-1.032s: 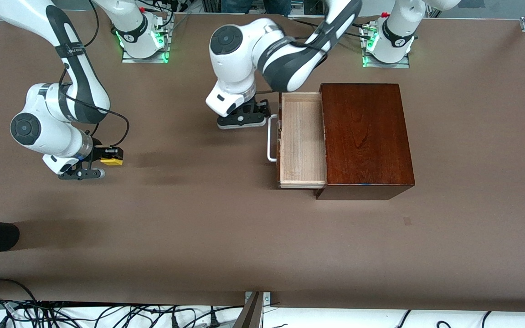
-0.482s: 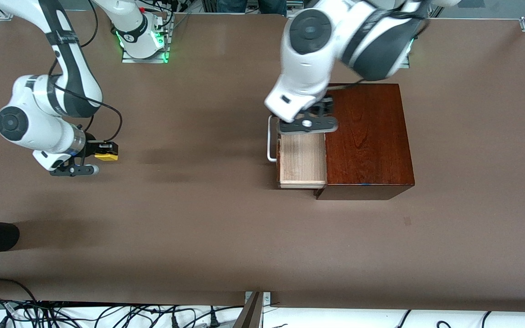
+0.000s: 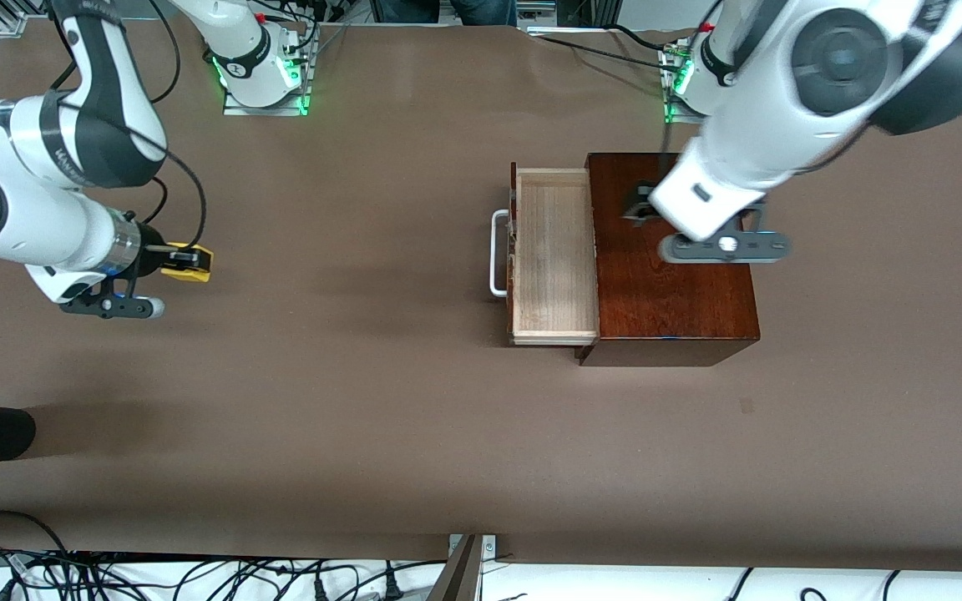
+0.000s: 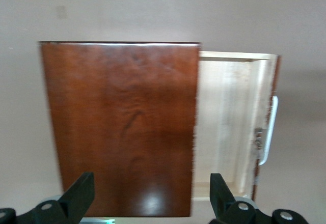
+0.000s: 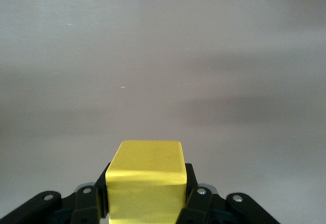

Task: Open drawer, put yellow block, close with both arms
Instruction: 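Release the handle and raise the left gripper while the right lifts the cube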

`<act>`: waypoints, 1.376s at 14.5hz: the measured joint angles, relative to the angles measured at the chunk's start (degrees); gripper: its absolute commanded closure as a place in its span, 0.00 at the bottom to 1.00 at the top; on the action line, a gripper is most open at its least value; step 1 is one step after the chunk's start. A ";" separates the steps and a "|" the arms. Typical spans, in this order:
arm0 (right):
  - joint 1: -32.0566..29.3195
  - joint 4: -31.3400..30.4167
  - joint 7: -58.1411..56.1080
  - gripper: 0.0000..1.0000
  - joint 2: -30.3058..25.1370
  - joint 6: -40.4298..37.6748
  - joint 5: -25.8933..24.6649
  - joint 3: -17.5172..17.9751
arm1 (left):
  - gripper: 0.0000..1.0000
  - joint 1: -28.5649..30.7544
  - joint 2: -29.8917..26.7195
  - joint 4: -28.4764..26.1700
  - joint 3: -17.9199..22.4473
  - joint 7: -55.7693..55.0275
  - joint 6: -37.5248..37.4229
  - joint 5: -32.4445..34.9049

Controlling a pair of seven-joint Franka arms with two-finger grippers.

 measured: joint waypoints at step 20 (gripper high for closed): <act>14.28 18.87 84.20 1.00 8.40 0.59 2.05 15.66 | 0.00 7.94 -16.75 -16.97 10.30 16.45 0.62 1.77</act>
